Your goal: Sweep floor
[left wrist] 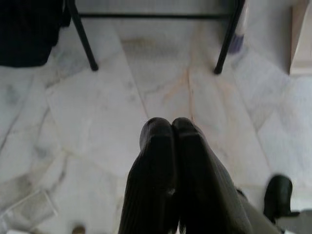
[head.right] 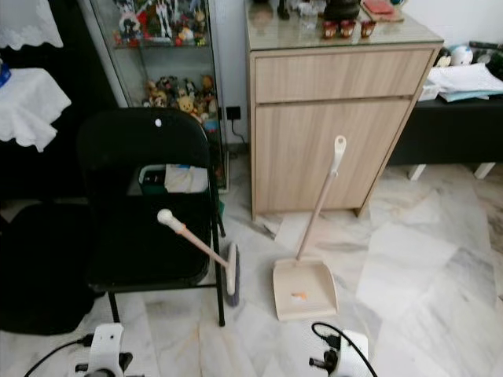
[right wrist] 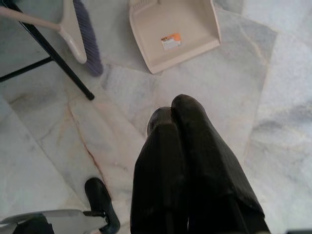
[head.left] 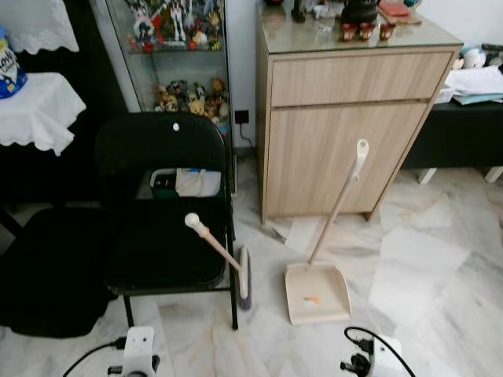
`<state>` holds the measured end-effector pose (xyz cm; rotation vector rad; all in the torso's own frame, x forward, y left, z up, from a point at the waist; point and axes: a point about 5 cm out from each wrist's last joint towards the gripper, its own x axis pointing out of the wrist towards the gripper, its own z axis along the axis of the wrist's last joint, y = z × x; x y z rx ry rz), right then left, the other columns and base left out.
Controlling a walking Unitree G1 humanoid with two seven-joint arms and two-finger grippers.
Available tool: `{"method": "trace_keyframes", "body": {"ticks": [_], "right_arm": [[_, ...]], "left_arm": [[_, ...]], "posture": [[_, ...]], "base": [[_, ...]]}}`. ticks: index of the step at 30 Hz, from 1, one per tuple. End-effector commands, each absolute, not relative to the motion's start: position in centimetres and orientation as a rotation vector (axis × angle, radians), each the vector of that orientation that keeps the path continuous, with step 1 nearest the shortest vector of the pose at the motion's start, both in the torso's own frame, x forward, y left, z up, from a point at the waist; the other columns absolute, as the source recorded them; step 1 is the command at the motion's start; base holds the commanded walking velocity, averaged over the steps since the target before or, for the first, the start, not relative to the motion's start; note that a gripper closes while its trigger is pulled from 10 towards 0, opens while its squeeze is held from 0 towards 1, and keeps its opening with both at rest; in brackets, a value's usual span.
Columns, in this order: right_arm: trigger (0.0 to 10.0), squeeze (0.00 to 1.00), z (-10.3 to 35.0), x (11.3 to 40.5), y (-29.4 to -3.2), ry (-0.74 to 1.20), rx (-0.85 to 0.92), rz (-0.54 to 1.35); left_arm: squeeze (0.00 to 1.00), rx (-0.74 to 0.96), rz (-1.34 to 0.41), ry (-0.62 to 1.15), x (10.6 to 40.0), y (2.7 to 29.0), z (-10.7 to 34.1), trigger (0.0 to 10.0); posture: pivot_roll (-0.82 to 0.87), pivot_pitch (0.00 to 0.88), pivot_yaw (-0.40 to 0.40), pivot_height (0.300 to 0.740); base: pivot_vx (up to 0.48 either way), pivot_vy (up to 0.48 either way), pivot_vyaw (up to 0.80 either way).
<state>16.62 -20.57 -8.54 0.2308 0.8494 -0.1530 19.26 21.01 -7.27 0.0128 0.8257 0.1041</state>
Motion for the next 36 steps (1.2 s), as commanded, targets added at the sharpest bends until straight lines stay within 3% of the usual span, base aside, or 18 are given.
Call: {"method": "trace_keyframes", "body": {"ticks": [1, 5, 20, 21, 22, 36], "right_arm": [[10.0, 0.00, -8.7, 16.2, -20.8, 0.856, 0.235, -0.166], [10.0, 0.00, -8.7, 16.3, -20.8, 0.855, 0.235, -0.166], [10.0, 0.00, -8.7, 16.1, -20.7, 0.858, 0.237, -0.166], [10.0, 0.00, -8.7, 16.1, -20.7, 0.858, 0.238, -0.166], [10.0, 0.00, -8.7, 16.1, -20.7, 0.859, 0.238, -0.167], [10.0, 0.00, -8.8, 16.0, -20.8, 0.864, 0.229, -0.156]], "left_arm": [[0.00, 0.014, 0.102, 0.828, 19.2, 21.0, -7.3, 10.0], [0.00, 0.016, 0.103, 0.825, 19.3, 21.0, -7.3, 10.0], [0.00, -0.029, 0.146, 0.827, 18.6, 21.7, -7.5, 10.0], [0.29, -0.033, 0.143, 0.816, 18.6, 21.8, -7.4, 10.0], [1.00, -0.037, 0.123, 0.775, 19.0, 21.8, -7.0, 10.0], [1.00, -0.051, 0.000, 0.469, 22.0, 21.9, -3.7, 10.0]], "posture": [[0.00, 0.011, 0.013, 0.740], [0.00, 0.013, 0.014, 0.740], [0.00, 0.017, 0.020, 0.740], [0.00, 0.018, 0.020, 0.740], [0.01, 0.018, 0.021, 0.740], [0.00, 0.007, 0.026, 0.740]], "base": [[0.360, 0.000, 0.00], [0.334, 0.000, 0.00], [0.000, 0.000, 0.00], [0.000, 0.000, 0.00], [0.000, 0.000, 0.00], [0.000, 0.000, 0.00]]}}
